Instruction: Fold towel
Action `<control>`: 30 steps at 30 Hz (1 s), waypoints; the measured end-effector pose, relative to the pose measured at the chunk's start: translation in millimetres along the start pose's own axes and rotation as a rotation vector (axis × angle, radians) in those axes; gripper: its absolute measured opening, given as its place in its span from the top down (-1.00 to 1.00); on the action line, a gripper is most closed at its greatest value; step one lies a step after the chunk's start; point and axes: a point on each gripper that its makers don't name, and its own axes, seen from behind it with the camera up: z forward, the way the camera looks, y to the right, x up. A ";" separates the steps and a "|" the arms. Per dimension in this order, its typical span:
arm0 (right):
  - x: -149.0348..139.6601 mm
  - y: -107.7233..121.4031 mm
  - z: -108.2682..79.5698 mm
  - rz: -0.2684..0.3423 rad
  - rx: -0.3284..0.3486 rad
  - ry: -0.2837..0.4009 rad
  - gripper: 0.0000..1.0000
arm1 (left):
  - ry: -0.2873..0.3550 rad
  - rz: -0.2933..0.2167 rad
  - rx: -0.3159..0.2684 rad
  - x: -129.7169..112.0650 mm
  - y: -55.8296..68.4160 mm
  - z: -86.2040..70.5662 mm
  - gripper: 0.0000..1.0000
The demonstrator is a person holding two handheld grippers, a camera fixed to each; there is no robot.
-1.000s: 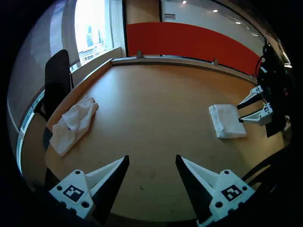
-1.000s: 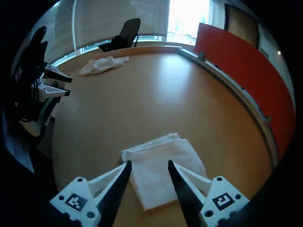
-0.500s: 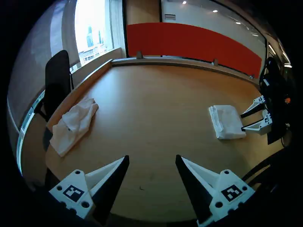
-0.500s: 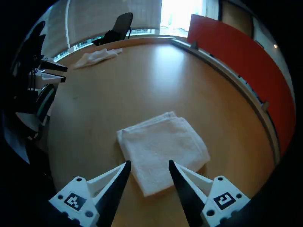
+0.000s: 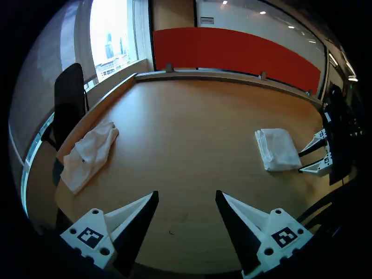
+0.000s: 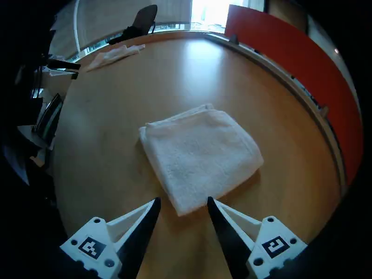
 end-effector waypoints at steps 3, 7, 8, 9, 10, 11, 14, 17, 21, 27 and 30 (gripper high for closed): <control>-5.8 -1.6 0.1 0.010 0.005 -0.010 -0.40 | -0.001 0.001 -0.001 0.2 1.2 0.3 -0.82; -10.2 0.0 1.2 0.025 -0.001 -0.019 -0.15 | -0.001 0.002 -0.002 0.5 2.8 0.7 -0.81; -11.1 0.8 1.5 0.028 -0.005 -0.020 -0.09 | -0.001 0.003 -0.002 0.6 3.2 0.7 -0.82; -11.7 1.1 1.9 0.031 -0.006 -0.021 -0.04 | -0.001 0.003 -0.002 0.8 3.4 0.8 -0.82; -12.3 1.5 2.5 0.035 -0.007 -0.023 0.00 | -0.001 0.004 -0.003 0.9 3.5 1.0 -0.82; -12.9 1.7 2.9 0.039 -0.008 -0.024 0.03 | -0.001 0.004 -0.003 1.1 3.7 1.2 -0.82; -14.6 1.8 4.8 0.050 -0.007 -0.025 0.08 | -0.001 0.004 -0.004 1.2 4.0 1.8 -0.81; -16.0 1.8 6.3 0.057 -0.009 -0.026 0.18 | -0.002 0.006 -0.005 1.2 4.4 2.1 -0.81; -16.7 0.3 6.6 0.065 -0.007 -0.024 0.47 | -0.002 0.008 -0.006 0.9 4.9 2.1 -0.81; -16.5 -2.1 5.5 0.077 -0.004 -0.020 0.90 | 0.000 0.012 -0.011 1.5 6.3 2.5 -0.82; -15.0 -1.8 3.2 0.077 -0.009 -0.014 0.93 | 0.002 0.013 -0.013 2.0 6.4 3.1 -0.82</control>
